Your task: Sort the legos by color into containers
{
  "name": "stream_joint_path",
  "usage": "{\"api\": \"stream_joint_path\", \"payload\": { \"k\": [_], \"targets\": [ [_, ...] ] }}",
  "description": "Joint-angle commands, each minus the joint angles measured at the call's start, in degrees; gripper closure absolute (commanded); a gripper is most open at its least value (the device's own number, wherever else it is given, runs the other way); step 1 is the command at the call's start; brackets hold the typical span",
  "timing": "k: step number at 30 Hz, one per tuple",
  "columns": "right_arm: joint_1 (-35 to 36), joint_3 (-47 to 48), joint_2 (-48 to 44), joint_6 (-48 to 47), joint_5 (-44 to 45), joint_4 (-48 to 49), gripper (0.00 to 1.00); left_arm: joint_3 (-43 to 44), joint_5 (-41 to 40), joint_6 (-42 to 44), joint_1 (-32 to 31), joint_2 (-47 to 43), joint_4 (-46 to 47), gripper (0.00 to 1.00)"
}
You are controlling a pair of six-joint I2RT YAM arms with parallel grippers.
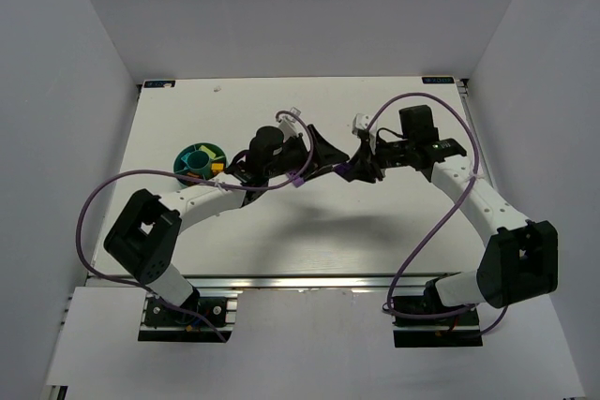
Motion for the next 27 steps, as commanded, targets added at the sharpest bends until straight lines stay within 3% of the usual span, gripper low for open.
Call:
{"api": "stream_joint_path", "payload": {
  "k": [1,4,12,16,18,22,27],
  "targets": [
    [1.18,1.62,-0.41,1.58,-0.88,2.51,1.00,1.97,1.25,-0.06,-0.53,0.01,1.48,0.14],
    [1.80,1.44,-0.41,1.58,0.26,2.60,1.00,2.59,1.51,-0.06,-0.79,0.54,1.13,0.19],
    [2.15,0.21,-0.50,2.72,6.06,4.53,1.00,6.54,1.86,3.27,-1.49,2.56,-7.12,0.52],
    [2.24,0.03,-0.41,3.25,8.26,5.32,1.00,8.56,1.78,5.82,-1.76,3.61,-11.17,0.63],
    [2.24,0.03,-0.23,3.95,9.23,5.76,1.00,9.88,1.69,6.70,-1.93,3.88,-13.80,0.63],
    [2.33,-0.05,-0.41,4.92,10.28,6.99,1.00,12.08,1.08,9.68,-2.02,4.40,-19.17,0.49],
    [2.24,-0.14,-0.23,5.36,12.21,7.87,1.00,13.49,-0.42,11.80,-1.93,4.49,-24.09,0.42]
  ]
}}
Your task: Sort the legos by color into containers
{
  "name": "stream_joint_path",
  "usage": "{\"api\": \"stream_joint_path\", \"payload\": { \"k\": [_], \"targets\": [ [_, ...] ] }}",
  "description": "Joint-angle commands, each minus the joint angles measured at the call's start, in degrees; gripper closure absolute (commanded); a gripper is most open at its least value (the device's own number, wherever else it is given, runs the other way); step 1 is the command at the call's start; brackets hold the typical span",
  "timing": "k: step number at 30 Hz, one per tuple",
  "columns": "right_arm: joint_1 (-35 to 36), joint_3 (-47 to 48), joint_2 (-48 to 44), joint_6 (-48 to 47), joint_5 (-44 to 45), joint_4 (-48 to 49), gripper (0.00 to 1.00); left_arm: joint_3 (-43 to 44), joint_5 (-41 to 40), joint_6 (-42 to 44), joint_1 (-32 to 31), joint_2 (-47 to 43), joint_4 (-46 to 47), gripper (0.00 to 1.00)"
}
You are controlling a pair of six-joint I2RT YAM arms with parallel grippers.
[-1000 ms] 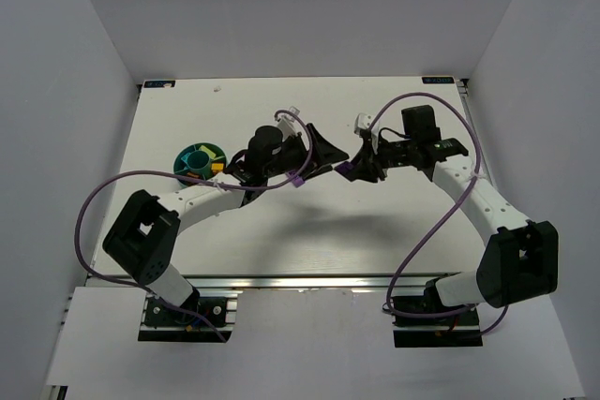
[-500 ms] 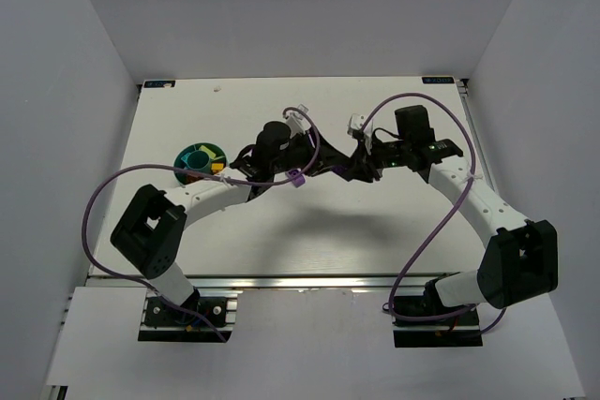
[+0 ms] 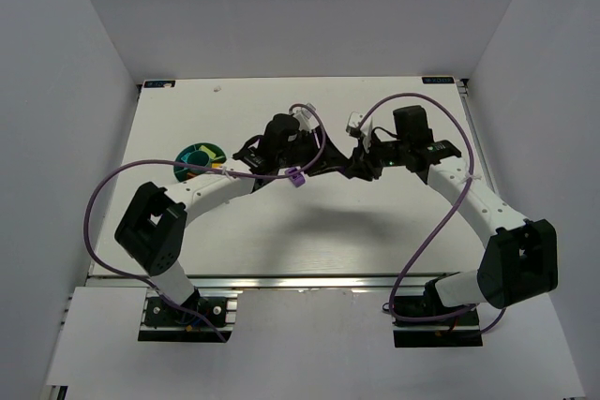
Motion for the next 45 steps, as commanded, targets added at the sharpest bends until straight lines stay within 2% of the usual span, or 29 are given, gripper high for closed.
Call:
{"api": "stream_joint_path", "payload": {
  "k": [1,7,11,12,14,15,16,18,20,21,26,33,35,36,37,39,40,45],
  "targets": [
    [-0.14,0.34,-0.38,0.64,2.36,4.18,1.00,2.34,-0.20,3.56,-0.73,0.06,-6.46,0.42],
    [-0.06,0.08,-0.47,0.55,3.33,4.53,1.00,3.13,-0.55,4.18,-0.73,0.67,-7.78,0.44],
    [0.03,-0.19,-0.47,0.20,3.24,4.53,1.00,3.66,-0.55,4.53,-0.73,1.02,-7.96,0.56],
    [0.03,-0.36,-0.56,0.11,3.24,4.53,1.00,3.66,-0.38,4.53,-0.64,1.02,-7.87,0.63],
    [0.12,-0.45,-0.65,0.03,3.50,4.62,0.93,3.75,-0.03,4.45,-0.73,1.20,-7.52,0.70],
    [0.12,-0.54,-0.65,0.03,3.68,4.79,0.89,3.84,0.06,4.44,-0.73,1.20,-7.60,0.73],
    [0.21,-0.63,-0.65,0.03,3.94,4.97,0.77,3.84,0.41,4.36,-0.73,1.20,-7.69,0.78],
    [0.30,-0.71,-0.65,0.11,4.29,5.23,0.59,4.01,0.15,4.36,-0.64,1.11,-8.39,0.82],
    [0.21,-0.63,-0.65,0.11,4.91,5.41,0.14,4.36,-0.81,5.06,-0.56,0.50,-10.31,0.84],
    [0.21,-0.63,-0.56,0.29,5.08,5.50,0.11,4.45,-1.43,5.41,-0.47,0.23,-11.11,0.85],
    [0.21,-1.41,-1.09,0.11,6.40,6.46,0.10,4.45,-5.99,7.96,2.86,-2.05,-20.23,0.90],
    [0.21,-9.40,-5.65,-3.13,14.04,13.83,0.11,6.56,-20.49,16.48,10.34,-7.85,-37.03,0.98],
    [0.21,-9.68,-5.49,-6.72,12.74,10.97,0.11,7.87,-26.64,19.11,12.44,-9.69,-41.59,0.99],
    [0.21,-8.20,-5.13,-9.00,11.60,8.86,0.14,8.40,-28.75,20.08,12.97,-10.22,-42.92,1.00],
    [0.21,-7.14,-3.65,-9.55,8.63,4.05,0.36,9.02,-33.29,21.66,13.33,-10.75,-44.42,1.00],
    [0.12,-5.12,-2.50,-10.08,5.98,0.59,0.75,10.25,-37.36,23.07,14.99,-11.63,-47.67,1.00],
    [0.12,-4.59,-1.88,-9.47,4.75,0.40,1.00,10.43,-40.25,24.21,15.61,-11.90,-48.38,1.00],
    [0.12,-6.34,-2.93,-6.57,4.21,4.00,1.00,11.92,-43.53,26.85,21.85,-12.86,-49.70,1.00]
  ]
}}
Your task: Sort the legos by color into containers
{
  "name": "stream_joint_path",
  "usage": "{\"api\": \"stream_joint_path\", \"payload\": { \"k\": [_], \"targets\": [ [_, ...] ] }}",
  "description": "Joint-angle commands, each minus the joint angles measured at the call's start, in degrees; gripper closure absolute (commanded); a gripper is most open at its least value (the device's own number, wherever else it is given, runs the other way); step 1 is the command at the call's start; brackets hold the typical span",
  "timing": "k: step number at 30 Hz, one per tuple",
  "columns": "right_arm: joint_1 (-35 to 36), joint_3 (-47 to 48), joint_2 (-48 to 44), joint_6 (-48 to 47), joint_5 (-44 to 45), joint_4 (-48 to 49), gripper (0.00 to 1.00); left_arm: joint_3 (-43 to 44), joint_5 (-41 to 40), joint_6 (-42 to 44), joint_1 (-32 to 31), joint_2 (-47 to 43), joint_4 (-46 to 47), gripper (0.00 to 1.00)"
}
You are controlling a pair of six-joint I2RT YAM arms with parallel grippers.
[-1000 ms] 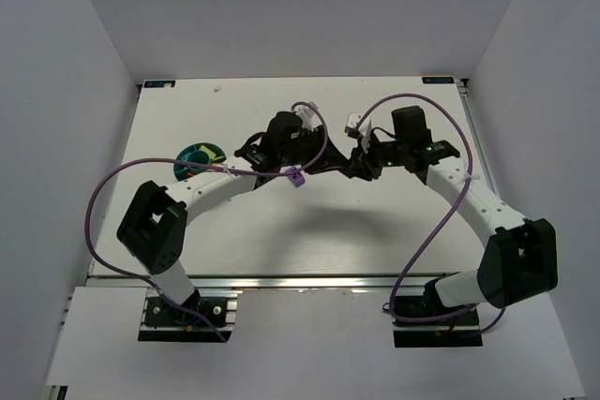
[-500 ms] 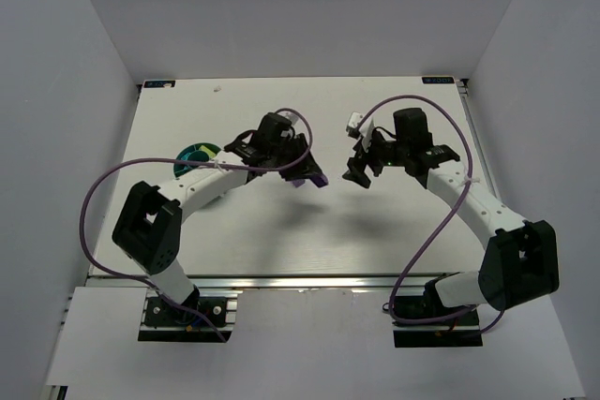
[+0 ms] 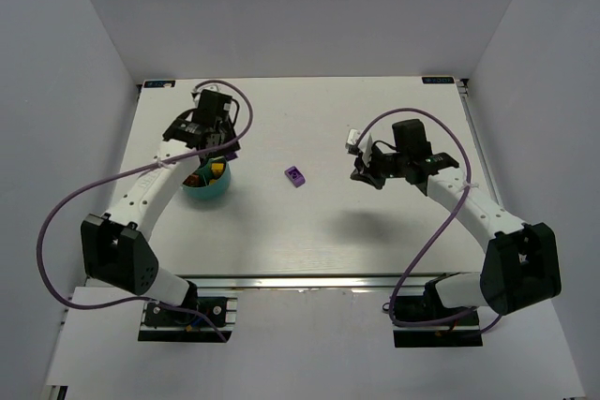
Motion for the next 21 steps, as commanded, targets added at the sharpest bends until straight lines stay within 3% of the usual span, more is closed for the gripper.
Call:
{"api": "stream_joint_path", "payload": {
  "k": [1,10,21],
  "targets": [
    [-0.27,0.92,-1.18,0.49,-2.44,1.20,1.00,2.61,-6.83,4.28,4.30,-1.89,-3.50,1.00],
    [-0.27,0.04,-1.54,0.49,-1.38,1.56,1.00,4.20,-8.95,8.15,11.77,-0.31,-1.92,1.00],
    [-0.27,0.74,-1.01,0.76,-0.68,1.65,1.00,2.97,-6.14,8.50,13.72,2.85,0.37,1.00]
  ]
}}
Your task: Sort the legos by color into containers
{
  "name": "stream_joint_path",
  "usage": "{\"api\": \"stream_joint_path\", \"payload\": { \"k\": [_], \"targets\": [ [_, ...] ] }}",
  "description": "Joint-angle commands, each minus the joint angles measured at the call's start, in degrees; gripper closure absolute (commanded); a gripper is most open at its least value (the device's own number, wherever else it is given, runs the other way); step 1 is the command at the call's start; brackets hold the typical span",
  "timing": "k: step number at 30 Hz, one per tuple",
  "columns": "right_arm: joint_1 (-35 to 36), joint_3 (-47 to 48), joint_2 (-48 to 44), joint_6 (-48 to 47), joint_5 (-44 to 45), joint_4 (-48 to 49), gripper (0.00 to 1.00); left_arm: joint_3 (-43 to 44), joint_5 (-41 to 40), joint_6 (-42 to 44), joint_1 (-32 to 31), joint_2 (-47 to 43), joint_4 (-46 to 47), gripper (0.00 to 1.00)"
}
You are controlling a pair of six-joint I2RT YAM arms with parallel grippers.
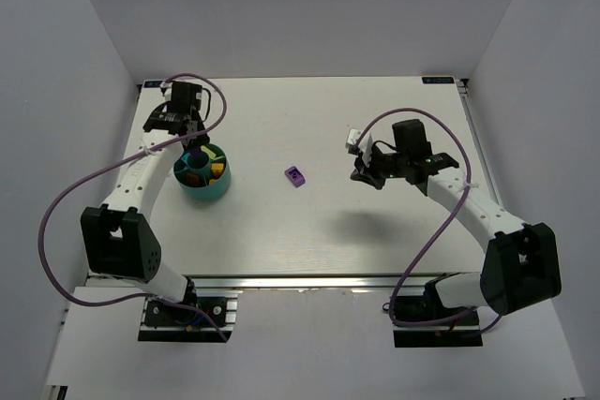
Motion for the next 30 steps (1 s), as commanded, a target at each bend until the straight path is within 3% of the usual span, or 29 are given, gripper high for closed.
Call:
{"api": "stream_joint_path", "payload": {
  "k": [1,16,19,20,21,24,27,30],
  "targets": [
    [-0.25,0.96,-0.90,0.19,-0.24,1.51,1.00,0.15,1.71,0.44,0.47,-0.36,2.05,1.00],
    [-0.25,1.75,0.24,0.19,0.02,1.69,0.81,-3.37,2.59,-0.88,0.47,-0.62,1.70,1.00],
    [-0.34,1.84,0.24,0.19,0.20,1.69,0.67,-3.37,2.42,-0.97,0.47,-0.27,1.61,0.88],
    [-0.25,1.84,0.33,0.10,0.20,1.69,0.64,-3.37,2.24,-1.06,0.47,-0.10,1.61,0.80],
    [-0.25,1.84,0.42,0.19,0.20,1.78,0.59,-3.37,1.98,-1.15,0.47,-0.10,1.53,0.66],
    [-0.25,2.01,0.77,0.36,0.20,1.95,0.51,-2.93,1.54,-1.32,0.47,0.08,1.09,0.47],
    [-0.25,2.80,2.08,1.93,-0.15,1.78,0.51,-2.23,1.80,-1.76,0.56,-0.01,0.82,0.36],
    [0.10,3.94,4.37,3.52,-0.07,1.60,0.51,-1.26,2.51,-2.02,0.47,-0.62,0.47,0.33]
  ]
}}
